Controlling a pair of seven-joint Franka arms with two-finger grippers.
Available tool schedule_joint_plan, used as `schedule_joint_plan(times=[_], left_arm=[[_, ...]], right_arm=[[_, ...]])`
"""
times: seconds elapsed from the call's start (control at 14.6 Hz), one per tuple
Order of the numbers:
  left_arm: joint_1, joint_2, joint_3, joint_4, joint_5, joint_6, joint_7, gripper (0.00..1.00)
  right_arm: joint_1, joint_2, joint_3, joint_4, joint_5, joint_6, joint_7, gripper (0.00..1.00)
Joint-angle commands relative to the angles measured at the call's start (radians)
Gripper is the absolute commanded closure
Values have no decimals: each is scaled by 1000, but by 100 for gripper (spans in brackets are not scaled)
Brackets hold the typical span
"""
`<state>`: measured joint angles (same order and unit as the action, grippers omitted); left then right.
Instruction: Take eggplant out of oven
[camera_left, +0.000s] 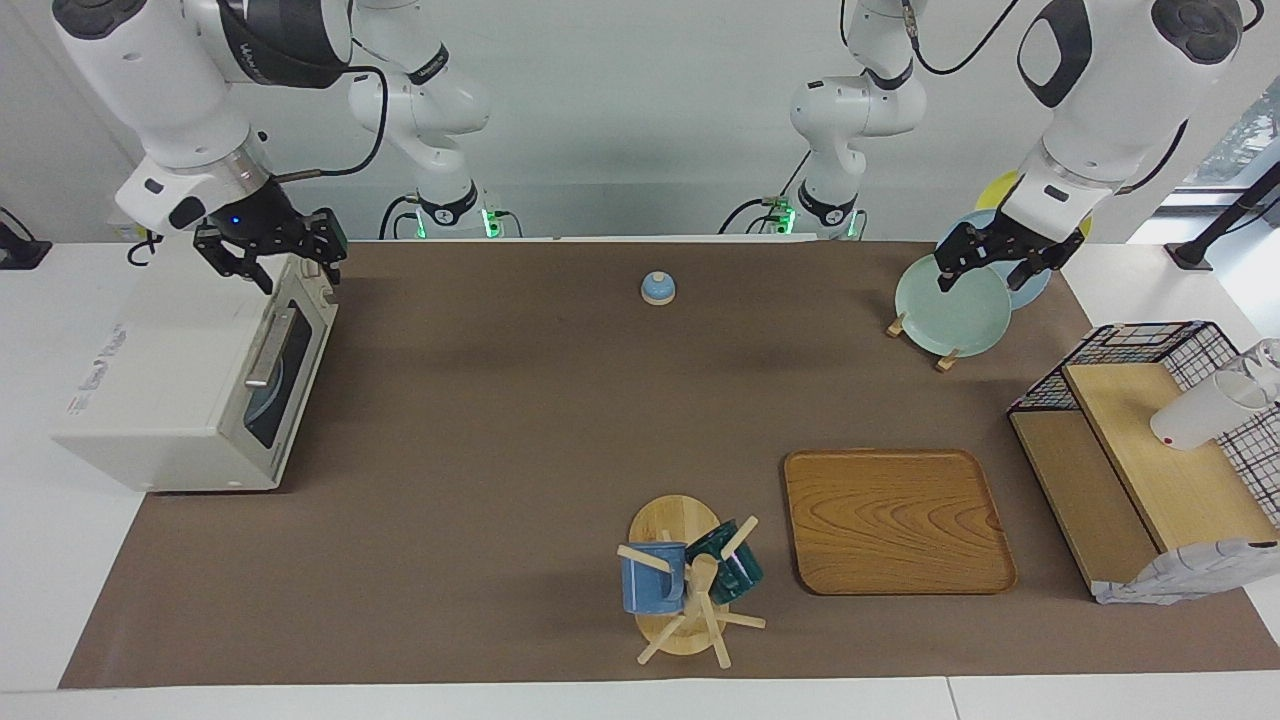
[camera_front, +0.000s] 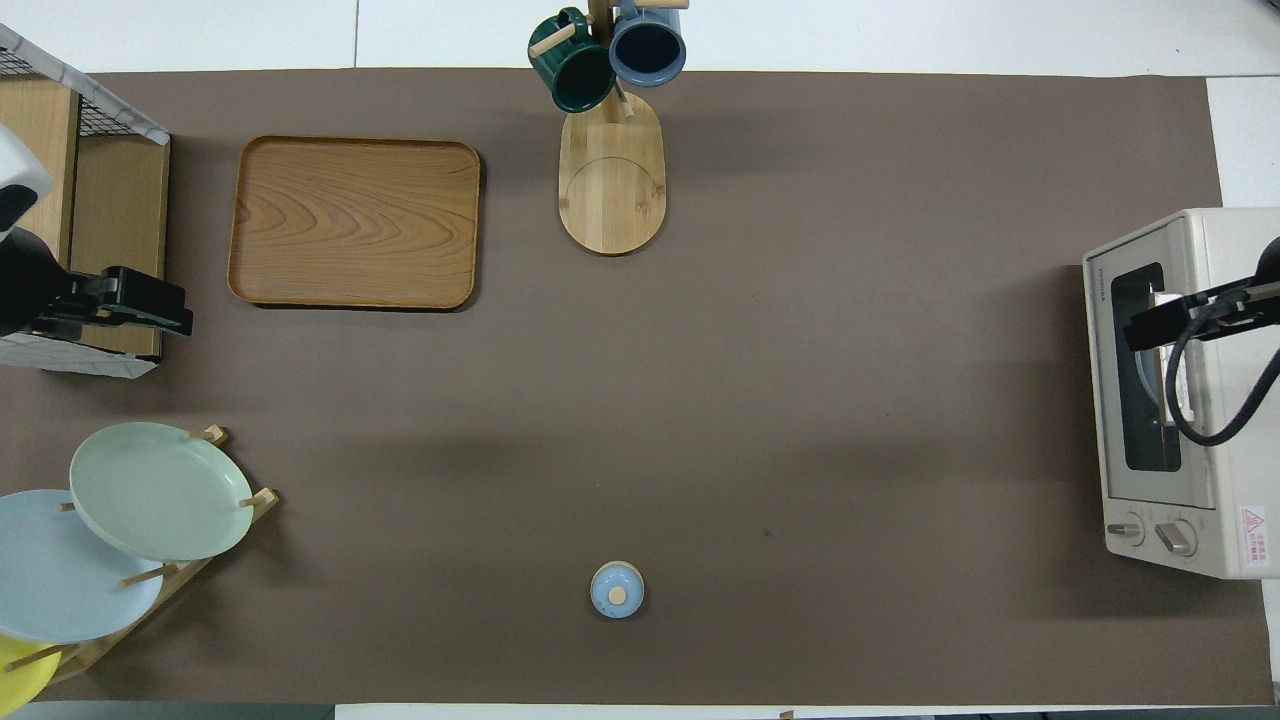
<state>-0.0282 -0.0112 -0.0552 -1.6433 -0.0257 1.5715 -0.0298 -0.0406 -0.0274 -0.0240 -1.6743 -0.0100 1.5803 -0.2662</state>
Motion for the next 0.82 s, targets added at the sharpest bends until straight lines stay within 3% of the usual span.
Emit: schedule_joint_plan(times=[0.0, 0.21, 0.41, 0.75], left_arm=[[14, -6, -11, 5, 21, -13, 1, 0], [14, -6, -11, 5, 21, -13, 1, 0], [14, -6, -11, 5, 21, -13, 1, 0], [14, -6, -11, 5, 21, -14, -1, 0]], right_arm=[[-44, -48, 1, -99, 13, 78, -50, 100], [-55, -60, -1, -186, 8, 171, -24, 100], [-51, -34, 1, -223, -111, 220, 141, 100], [-107, -14, 1, -300, -183, 313, 154, 100]])
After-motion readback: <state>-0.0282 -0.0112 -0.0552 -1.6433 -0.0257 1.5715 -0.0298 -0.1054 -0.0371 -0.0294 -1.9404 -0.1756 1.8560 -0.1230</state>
